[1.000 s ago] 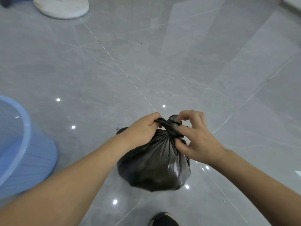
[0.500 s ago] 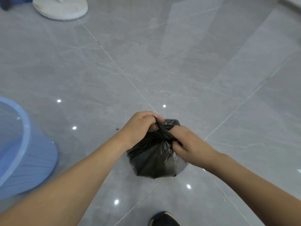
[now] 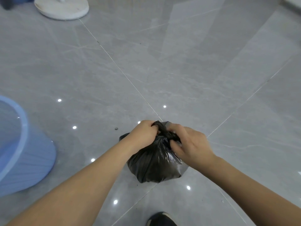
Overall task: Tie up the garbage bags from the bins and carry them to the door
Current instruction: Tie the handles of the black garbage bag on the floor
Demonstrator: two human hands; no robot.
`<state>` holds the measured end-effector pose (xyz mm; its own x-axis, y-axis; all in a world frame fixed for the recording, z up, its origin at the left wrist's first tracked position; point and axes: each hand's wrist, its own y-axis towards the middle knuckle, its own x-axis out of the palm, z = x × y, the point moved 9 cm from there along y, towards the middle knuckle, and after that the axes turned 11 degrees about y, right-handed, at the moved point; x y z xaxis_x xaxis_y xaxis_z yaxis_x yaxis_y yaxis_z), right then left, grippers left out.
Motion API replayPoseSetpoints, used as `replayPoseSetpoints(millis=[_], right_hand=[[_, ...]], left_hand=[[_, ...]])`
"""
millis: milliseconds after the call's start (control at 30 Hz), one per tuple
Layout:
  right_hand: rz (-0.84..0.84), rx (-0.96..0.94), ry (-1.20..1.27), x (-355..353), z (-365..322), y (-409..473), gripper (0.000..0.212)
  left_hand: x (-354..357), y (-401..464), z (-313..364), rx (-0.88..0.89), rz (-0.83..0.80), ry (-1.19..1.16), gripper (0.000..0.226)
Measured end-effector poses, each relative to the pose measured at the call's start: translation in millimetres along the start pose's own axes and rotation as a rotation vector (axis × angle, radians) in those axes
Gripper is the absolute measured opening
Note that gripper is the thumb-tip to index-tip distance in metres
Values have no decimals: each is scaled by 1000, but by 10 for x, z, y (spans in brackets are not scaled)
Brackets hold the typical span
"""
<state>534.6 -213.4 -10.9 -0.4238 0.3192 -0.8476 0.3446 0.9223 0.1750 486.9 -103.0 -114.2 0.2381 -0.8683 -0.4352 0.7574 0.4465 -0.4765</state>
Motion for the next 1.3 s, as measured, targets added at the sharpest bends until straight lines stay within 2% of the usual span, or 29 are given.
replayPoseSetpoints(millis=[100, 167, 267, 367, 533, 667, 733, 833, 1000, 1067, 1200, 1300], right_hand=[[-73, 68, 89, 63, 90, -11, 22], [-102, 211, 235, 106, 235, -13, 15], [-172, 416, 459, 211, 430, -11, 9], [-259, 532, 556, 291, 499, 2, 7], [-379, 571, 606, 281, 460, 72, 4], [-650, 664, 768, 380, 352, -4, 12], [-725, 740, 905, 421, 307, -38, 16], [-700, 781, 1072, 473, 293, -30, 29], [-600, 815, 1081, 502, 434, -58, 23], [-587, 817, 1046, 509, 450, -67, 17], [-531, 810, 1031, 511, 431, -11, 3], [-498, 799, 1018, 504, 452, 37, 7]], left_hand=[[-51, -48, -60, -21, 13, -14, 20], [-112, -161, -106, 4, 61, -27, 34], [-185, -386, -93, 121, 211, 262, 49], [-32, -475, -42, 189, 204, 484, 40], [-99, -480, 59, 260, 331, 593, 17], [-168, -536, 204, 363, 436, 755, 18], [-186, -573, 253, 398, 476, 793, 25], [-228, -573, 244, 390, 458, 712, 29], [-201, -544, 24, 272, 212, 237, 55], [-207, -579, -38, 258, 242, 233, 60], [-181, -623, -48, 271, 428, 381, 62], [-102, -602, -85, 251, 504, 511, 33]])
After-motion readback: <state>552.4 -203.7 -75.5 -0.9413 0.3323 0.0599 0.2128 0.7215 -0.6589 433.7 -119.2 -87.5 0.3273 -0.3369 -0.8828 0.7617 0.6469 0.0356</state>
